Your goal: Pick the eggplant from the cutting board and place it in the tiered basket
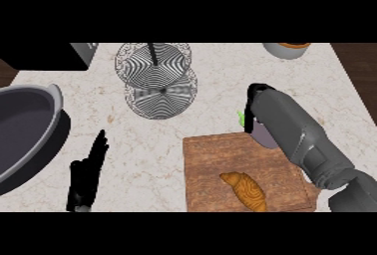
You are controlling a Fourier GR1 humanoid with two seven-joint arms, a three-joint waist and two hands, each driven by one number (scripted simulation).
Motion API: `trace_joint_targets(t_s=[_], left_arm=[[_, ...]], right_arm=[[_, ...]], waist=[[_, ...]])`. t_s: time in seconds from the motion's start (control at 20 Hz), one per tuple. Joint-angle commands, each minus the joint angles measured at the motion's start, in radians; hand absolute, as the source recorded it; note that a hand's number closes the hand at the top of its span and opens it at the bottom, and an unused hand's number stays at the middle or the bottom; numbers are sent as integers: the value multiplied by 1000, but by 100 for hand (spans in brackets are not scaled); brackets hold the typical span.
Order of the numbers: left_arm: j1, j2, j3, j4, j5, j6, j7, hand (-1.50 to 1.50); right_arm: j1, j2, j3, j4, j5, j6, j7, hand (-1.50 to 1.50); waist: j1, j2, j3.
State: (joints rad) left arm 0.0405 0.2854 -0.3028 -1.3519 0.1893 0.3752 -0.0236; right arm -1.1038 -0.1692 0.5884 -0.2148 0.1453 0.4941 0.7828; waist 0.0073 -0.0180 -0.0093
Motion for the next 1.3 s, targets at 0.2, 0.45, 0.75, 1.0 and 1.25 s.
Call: trace_joint_targets(t_s=[0.2,0.45,0.75,1.0,1.25], left_arm=[[25,-11,5,-8,-7,28,-3,0],[54,-13,26,-5,8,30,-11,0],[29,-4,52,24,-1,37,-21,0],[56,7,49,-23,9,1,-30,0],[19,25,57,-33,-6,-27,22,0]], right_arm=[[30,14,153,-368,188,-342,-462,150],[87,-131,10,-541,109,-483,-556,150],[59,-253,-167,-811,-8,-503,-515,150],[96,-369,-169,-1121,43,-498,-403,150],[119,-412,-254,-1308,35,-428,-227,150]], waist=[[-32,-2,14],[-67,-8,11],[-85,-10,9],[-53,-3,9],[-20,11,9]])
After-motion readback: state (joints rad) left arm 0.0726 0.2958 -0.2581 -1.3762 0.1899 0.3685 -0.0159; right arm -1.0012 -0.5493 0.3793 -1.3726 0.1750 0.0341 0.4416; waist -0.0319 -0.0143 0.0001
